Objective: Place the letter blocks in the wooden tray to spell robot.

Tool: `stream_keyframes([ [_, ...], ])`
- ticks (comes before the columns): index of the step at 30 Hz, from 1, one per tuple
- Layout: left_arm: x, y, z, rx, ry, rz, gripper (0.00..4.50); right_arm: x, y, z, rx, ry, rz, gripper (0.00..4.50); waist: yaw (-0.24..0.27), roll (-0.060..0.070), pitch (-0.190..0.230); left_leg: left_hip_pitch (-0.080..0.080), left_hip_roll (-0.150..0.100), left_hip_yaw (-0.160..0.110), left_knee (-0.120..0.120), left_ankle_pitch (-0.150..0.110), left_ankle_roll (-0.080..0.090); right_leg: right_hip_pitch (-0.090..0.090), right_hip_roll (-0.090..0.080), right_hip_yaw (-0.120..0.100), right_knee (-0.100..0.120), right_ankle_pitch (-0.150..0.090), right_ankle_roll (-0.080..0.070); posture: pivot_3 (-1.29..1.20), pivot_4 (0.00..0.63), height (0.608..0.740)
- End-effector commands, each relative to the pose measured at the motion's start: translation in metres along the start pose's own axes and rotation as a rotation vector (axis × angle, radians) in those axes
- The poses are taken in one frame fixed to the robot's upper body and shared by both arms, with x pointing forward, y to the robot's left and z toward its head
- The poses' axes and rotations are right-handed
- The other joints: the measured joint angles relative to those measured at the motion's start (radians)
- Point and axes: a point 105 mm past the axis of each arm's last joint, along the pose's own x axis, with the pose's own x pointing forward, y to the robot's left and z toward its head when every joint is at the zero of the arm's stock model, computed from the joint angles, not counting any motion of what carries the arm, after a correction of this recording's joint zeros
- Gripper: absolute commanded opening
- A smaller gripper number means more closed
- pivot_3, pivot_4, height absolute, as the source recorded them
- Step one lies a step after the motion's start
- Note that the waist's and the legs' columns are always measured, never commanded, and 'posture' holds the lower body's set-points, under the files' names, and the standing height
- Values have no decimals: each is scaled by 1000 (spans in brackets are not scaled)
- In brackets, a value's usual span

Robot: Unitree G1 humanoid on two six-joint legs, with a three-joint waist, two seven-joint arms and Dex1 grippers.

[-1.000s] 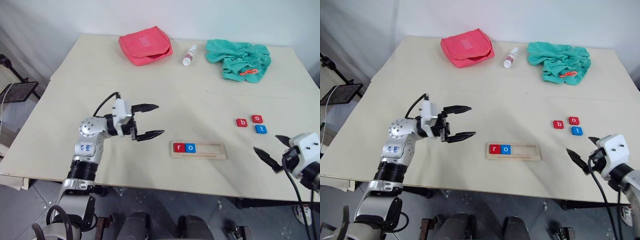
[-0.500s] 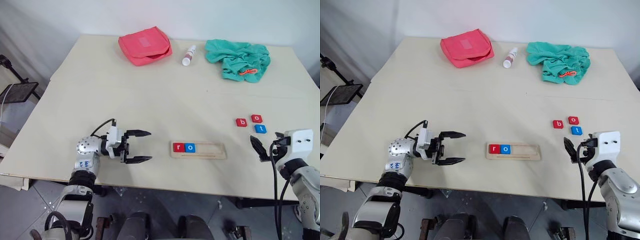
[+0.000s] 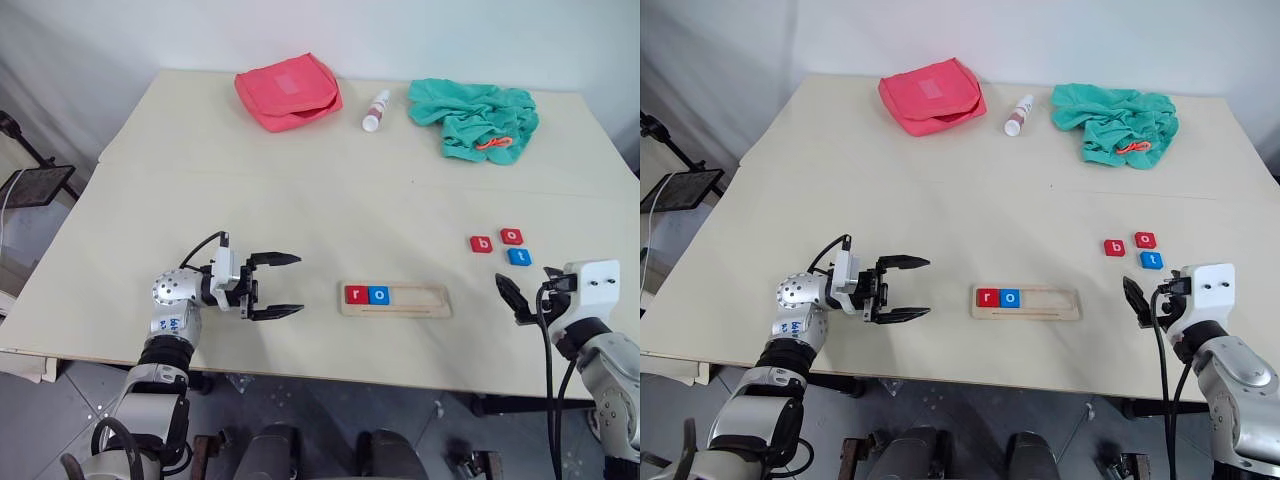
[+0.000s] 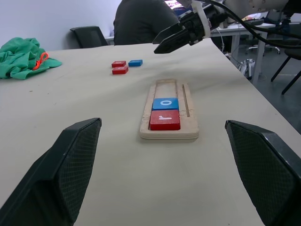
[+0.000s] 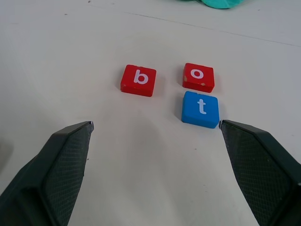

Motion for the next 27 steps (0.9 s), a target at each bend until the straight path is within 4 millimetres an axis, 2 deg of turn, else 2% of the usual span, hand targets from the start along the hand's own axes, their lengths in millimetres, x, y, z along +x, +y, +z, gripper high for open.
stream_keyframes([
  [1,1,-3,6,29,-17,-36,4477,0,1,9,-3,-37,1,4500,0,0,0,0,0,0,0,0,0,0,0,0,0,0,0,0,150,740],
  [6,2,-3,7,31,-20,-38,4477,3,1,12,-3,-41,-1,4500,0,0,0,0,0,0,0,0,0,0,0,0,0,0,0,0,150,740],
  [10,3,-4,8,32,-24,-40,4477,14,7,21,15,-51,9,4500,-4,0,0,0,0,0,0,0,0,0,0,0,0,0,0,0,150,740],
  [20,6,-9,10,45,-32,-33,4477,74,20,22,80,60,66,4500,-25,0,0,0,0,0,0,0,0,-1,0,0,0,0,0,0,150,740],
  [27,4,-14,10,46,-29,-13,4477,96,23,20,85,102,81,4500,-24,0,0,0,0,-1,-1,0,0,-1,-1,0,1,0,0,0,150,740],
])
